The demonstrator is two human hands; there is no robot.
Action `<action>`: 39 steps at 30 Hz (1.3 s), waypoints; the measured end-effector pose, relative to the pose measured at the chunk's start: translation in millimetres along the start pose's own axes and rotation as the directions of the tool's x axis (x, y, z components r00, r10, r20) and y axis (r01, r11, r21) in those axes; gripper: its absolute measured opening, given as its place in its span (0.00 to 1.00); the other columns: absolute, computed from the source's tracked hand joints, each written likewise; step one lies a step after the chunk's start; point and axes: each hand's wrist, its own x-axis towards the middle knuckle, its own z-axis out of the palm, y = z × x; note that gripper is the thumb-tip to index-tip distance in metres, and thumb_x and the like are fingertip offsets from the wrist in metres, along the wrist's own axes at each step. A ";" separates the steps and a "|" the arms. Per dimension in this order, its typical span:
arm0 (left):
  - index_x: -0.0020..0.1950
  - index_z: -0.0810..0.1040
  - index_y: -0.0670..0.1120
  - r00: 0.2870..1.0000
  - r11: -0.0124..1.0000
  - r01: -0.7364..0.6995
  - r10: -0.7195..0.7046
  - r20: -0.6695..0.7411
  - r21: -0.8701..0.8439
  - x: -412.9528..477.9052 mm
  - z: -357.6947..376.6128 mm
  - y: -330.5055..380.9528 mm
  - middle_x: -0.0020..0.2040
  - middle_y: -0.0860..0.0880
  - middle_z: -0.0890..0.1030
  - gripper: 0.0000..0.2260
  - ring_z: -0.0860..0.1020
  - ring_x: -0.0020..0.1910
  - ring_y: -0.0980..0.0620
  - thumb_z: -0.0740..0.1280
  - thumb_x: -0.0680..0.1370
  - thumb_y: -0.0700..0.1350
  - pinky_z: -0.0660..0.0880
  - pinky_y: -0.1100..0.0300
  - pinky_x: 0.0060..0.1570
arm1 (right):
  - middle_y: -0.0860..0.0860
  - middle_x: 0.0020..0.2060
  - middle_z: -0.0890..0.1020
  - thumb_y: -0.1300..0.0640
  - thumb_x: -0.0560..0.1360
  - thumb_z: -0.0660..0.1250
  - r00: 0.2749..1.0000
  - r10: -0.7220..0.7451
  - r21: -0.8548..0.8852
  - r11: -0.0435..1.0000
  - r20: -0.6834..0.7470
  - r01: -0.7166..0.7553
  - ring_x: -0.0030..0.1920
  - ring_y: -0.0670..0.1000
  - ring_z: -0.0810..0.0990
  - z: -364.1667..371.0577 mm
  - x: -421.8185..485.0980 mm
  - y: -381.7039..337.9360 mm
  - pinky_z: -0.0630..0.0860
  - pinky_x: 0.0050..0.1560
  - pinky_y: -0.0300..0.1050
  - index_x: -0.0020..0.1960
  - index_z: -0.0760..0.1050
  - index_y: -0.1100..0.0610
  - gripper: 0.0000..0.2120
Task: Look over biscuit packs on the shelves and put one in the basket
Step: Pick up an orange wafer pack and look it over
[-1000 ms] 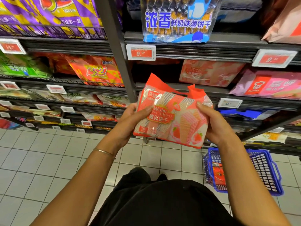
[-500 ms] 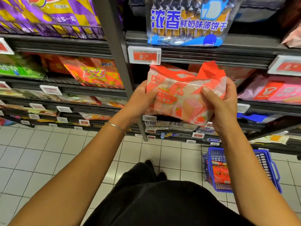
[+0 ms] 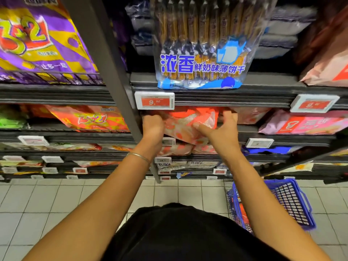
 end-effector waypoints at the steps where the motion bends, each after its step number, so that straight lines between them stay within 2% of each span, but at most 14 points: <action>1: 0.53 0.75 0.45 0.999 0.998 0.028 -0.029 -0.014 -0.054 -3.6 2.8 2.2 0.52 0.47 0.79 0.07 0.78 0.54 0.46 0.58 0.85 0.40 0.77 0.52 0.51 | 0.57 0.63 0.71 0.52 0.66 0.85 1.000 0.013 -0.005 1.000 0.005 -0.013 0.61 0.54 0.77 3.6 2.4 -2.1 0.75 0.65 0.47 0.62 0.74 0.58 0.31; 5: 0.64 0.78 0.44 0.966 0.881 0.238 -0.171 0.193 -0.410 -32.0 14.6 10.1 0.59 0.40 0.85 0.15 0.84 0.57 0.39 0.58 0.84 0.48 0.79 0.40 0.61 | 0.55 0.58 0.76 0.50 0.65 0.85 0.997 0.078 0.018 0.997 -0.017 -0.077 0.55 0.52 0.77 17.3 7.1 -3.7 0.76 0.52 0.43 0.59 0.68 0.54 0.32; 10: 0.54 0.85 0.40 0.881 0.803 0.416 -0.239 0.409 -0.426 -44.5 18.2 18.3 0.48 0.39 0.88 0.20 0.83 0.58 0.36 0.56 0.84 0.49 0.73 0.35 0.68 | 0.48 0.50 0.77 0.49 0.66 0.85 0.995 0.101 0.035 0.994 -0.010 -0.101 0.45 0.40 0.76 28.1 10.6 -8.2 0.72 0.35 0.27 0.50 0.70 0.50 0.25; 13: 0.72 0.72 0.39 0.920 0.733 0.390 -0.280 0.275 -0.558 -38.0 17.9 23.9 0.38 0.43 0.81 0.16 0.83 0.40 0.43 0.59 0.85 0.41 0.77 0.38 0.64 | 0.51 0.54 0.70 0.45 0.68 0.82 0.996 0.087 -0.069 0.994 -0.003 -0.087 0.48 0.43 0.72 30.3 6.6 -9.0 0.73 0.44 0.38 0.51 0.72 0.54 0.24; 15: 0.75 0.69 0.40 0.936 0.723 0.348 -0.299 0.184 -0.597 -33.3 16.8 20.8 0.31 0.46 0.77 0.19 0.75 0.22 0.51 0.61 0.84 0.38 0.79 0.45 0.63 | 0.53 0.55 0.72 0.47 0.69 0.82 0.995 0.095 -0.077 0.992 -0.016 -0.096 0.50 0.49 0.75 31.0 2.9 -10.7 0.74 0.49 0.45 0.56 0.73 0.59 0.26; 17: 0.75 0.69 0.40 0.942 0.724 0.333 -0.287 0.174 -0.604 -33.1 15.8 18.3 0.28 0.46 0.79 0.18 0.72 0.19 0.54 0.62 0.84 0.37 0.75 0.51 0.68 | 0.57 0.57 0.76 0.51 0.71 0.81 0.993 0.117 -0.032 0.993 -0.027 -0.118 0.55 0.54 0.78 31.2 -2.4 -14.5 0.77 0.52 0.48 0.59 0.72 0.61 0.26; 21: 0.71 0.72 0.40 0.953 0.744 0.295 -0.271 0.133 -0.599 -27.6 18.1 20.2 0.53 0.41 0.83 0.14 0.82 0.42 0.46 0.60 0.84 0.36 0.83 0.50 0.57 | 0.55 0.57 0.80 0.61 0.76 0.76 0.990 0.142 0.105 0.984 0.018 -0.144 0.53 0.47 0.81 32.8 -6.8 -22.3 0.79 0.52 0.33 0.60 0.71 0.61 0.18; 23: 0.71 0.72 0.41 0.952 0.760 0.298 -0.283 0.120 -0.578 -26.7 20.3 22.3 0.62 0.41 0.81 0.14 0.81 0.55 0.42 0.60 0.85 0.37 0.80 0.44 0.60 | 0.57 0.57 0.81 0.64 0.78 0.73 0.987 0.157 0.144 0.976 0.043 -0.162 0.58 0.52 0.82 33.6 -3.7 -23.2 0.79 0.63 0.44 0.61 0.72 0.62 0.15; 26: 0.71 0.71 0.41 0.942 0.749 0.327 -0.308 0.134 -0.576 -24.0 25.7 23.7 0.63 0.41 0.80 0.15 0.80 0.58 0.42 0.63 0.85 0.37 0.82 0.44 0.55 | 0.59 0.54 0.83 0.60 0.77 0.73 0.984 0.163 0.064 0.984 0.076 -0.168 0.53 0.59 0.82 31.6 5.5 -22.1 0.79 0.57 0.57 0.59 0.75 0.63 0.13; 28: 0.74 0.69 0.40 0.942 0.743 0.322 -0.315 0.117 -0.587 -20.9 29.1 25.5 0.69 0.41 0.77 0.18 0.78 0.65 0.41 0.66 0.84 0.36 0.81 0.46 0.60 | 0.56 0.52 0.85 0.58 0.78 0.73 0.980 0.151 0.050 0.986 0.126 -0.158 0.52 0.55 0.83 28.4 10.8 -18.6 0.79 0.53 0.54 0.56 0.78 0.59 0.09; 32: 0.71 0.68 0.41 0.948 0.798 0.281 -0.316 0.027 -0.532 -22.1 38.2 22.9 0.72 0.43 0.76 0.15 0.80 0.61 0.46 0.65 0.85 0.37 0.83 0.59 0.53 | 0.50 0.46 0.83 0.56 0.79 0.73 0.979 0.161 0.104 0.979 0.128 -0.175 0.46 0.47 0.81 13.5 18.1 -5.0 0.75 0.45 0.43 0.49 0.78 0.54 0.05; 34: 0.55 0.71 0.42 0.953 0.781 0.287 -0.290 0.084 -0.555 -24.7 42.4 22.4 0.75 0.39 0.74 0.03 0.80 0.62 0.44 0.60 0.86 0.35 0.80 0.55 0.62 | 0.51 0.46 0.83 0.56 0.79 0.72 0.979 0.193 0.136 0.970 0.072 -0.201 0.46 0.46 0.81 -0.8 20.7 5.2 0.75 0.46 0.42 0.54 0.78 0.58 0.07; 35: 0.50 0.70 0.44 0.951 0.763 0.296 -0.290 0.105 -0.574 -25.5 43.6 21.3 0.75 0.37 0.73 0.07 0.79 0.60 0.44 0.58 0.85 0.34 0.79 0.50 0.65 | 0.49 0.45 0.83 0.58 0.80 0.72 0.978 0.207 0.166 0.964 0.030 -0.209 0.44 0.43 0.81 -9.9 22.1 10.5 0.75 0.46 0.40 0.55 0.78 0.59 0.07; 39: 0.66 0.70 0.48 0.956 0.764 0.206 -0.291 -0.043 -0.611 -33.5 51.3 9.9 0.66 0.44 0.79 0.13 0.79 0.61 0.45 0.56 0.83 0.38 0.78 0.42 0.64 | 0.48 0.38 0.77 0.61 0.80 0.70 0.950 0.277 0.232 0.943 -0.141 -0.240 0.40 0.47 0.75 -50.5 31.9 28.7 0.72 0.50 0.44 0.56 0.73 0.61 0.08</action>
